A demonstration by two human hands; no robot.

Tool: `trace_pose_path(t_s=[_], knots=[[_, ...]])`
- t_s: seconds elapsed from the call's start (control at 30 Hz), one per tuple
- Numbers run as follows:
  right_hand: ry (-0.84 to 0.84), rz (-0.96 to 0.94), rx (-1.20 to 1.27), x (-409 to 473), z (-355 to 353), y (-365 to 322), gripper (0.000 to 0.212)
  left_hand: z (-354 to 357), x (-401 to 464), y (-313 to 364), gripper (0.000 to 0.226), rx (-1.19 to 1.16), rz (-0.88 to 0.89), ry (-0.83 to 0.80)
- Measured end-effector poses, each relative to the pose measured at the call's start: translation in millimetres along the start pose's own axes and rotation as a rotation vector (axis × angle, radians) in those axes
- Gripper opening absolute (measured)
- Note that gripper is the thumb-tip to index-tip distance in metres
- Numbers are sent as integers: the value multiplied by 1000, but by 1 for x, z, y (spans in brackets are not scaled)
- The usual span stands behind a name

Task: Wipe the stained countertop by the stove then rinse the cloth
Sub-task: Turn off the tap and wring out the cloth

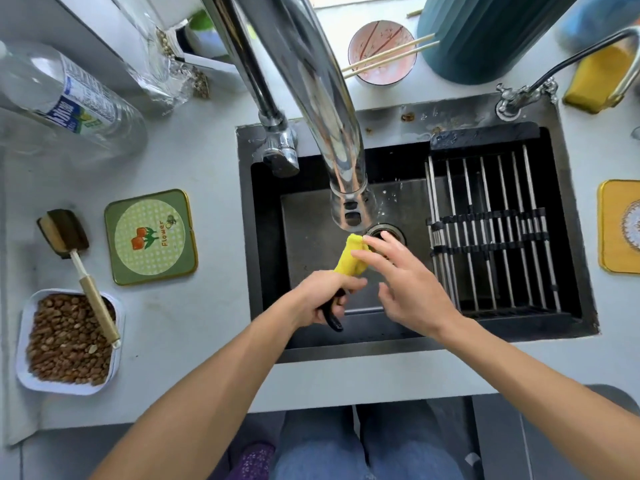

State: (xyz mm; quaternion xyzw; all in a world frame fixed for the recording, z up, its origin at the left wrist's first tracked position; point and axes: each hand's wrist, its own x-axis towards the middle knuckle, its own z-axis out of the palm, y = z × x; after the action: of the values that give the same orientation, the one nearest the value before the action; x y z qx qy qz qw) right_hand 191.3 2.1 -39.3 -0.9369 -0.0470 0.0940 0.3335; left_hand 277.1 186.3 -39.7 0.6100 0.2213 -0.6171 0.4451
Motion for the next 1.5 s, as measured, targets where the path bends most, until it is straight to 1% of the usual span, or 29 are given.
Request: trace_pose_path(t_s=[0.03,0.07,0.1,0.17,0.23,0.3,0.33,0.37,0.4,0.43,0.47,0.5,0.57,0.6,0.67,0.7,0.77,0.83,0.9,0.97,1.03,1.07,1.13,1.2,1.33,1.4,1.5], knots=[[-32,-79,-102,-6,4,1,85,3,-4,-5,19,-138,-45,-127],[-27,-136,-172,-9,8,1,83,6,-8,-10,17,-237,-86,-244],[9,-183,-209,-8,11,1,74,7,-12,-13,17,-287,-122,-354],[112,-284,-205,0,10,2,48,8,-19,-17,22,-260,-154,-557],[196,-399,-143,12,8,-1,21,8,-26,-22,26,-222,-146,-742],[227,-495,-92,23,3,-5,10,12,-31,-26,27,-235,-146,-873],[204,-526,-95,27,0,-7,11,13,-33,-26,27,-239,-141,-898],[160,-539,-121,32,-3,-9,17,12,-33,-24,27,-225,-131,-889],[100,-536,-168,35,-7,-9,24,9,-33,-21,26,-180,-118,-834],[41,-523,-219,37,-11,-8,29,4,-32,-16,26,-91,-99,-737],[-4,-513,-270,38,-13,-8,29,-1,-31,-11,30,53,-63,-606],[-32,-502,-328,38,-15,-8,26,-5,-28,-3,35,260,-14,-459],[-91,-426,-458,38,-13,-13,23,-4,-22,10,35,713,85,-156],[-133,-349,-516,39,-11,-17,22,-1,-19,14,31,872,128,-18],[-266,-94,-562,43,-5,-26,17,6,-13,18,19,1057,221,195],[-347,72,-545,46,-3,-29,19,8,-11,19,16,1162,286,279],[-479,341,-380,52,1,-31,24,8,-7,19,14,1413,440,381],[-620,485,-145,58,3,-28,17,6,-2,20,4,1598,578,408],[-693,526,44,60,3,-23,17,2,4,21,14,1732,678,426],[-688,574,239,59,5,-20,22,-3,9,24,19,1813,738,423],[-660,644,437,56,11,-20,22,-9,12,26,16,1881,775,400],[-647,672,508,53,14,-20,20,-10,14,28,15,1902,787,387],[-634,688,564,50,18,-19,16,-11,15,30,14,1924,800,367],[-623,662,526,49,21,-18,19,-11,13,31,16,1927,785,354],[-546,574,263,53,21,-19,28,-7,10,33,17,1872,708,429],[-534,531,98,55,15,-19,32,-1,9,30,15,1779,631,486],[-439,441,-227,56,10,-19,26,12,6,25,15,1588,481,513]])
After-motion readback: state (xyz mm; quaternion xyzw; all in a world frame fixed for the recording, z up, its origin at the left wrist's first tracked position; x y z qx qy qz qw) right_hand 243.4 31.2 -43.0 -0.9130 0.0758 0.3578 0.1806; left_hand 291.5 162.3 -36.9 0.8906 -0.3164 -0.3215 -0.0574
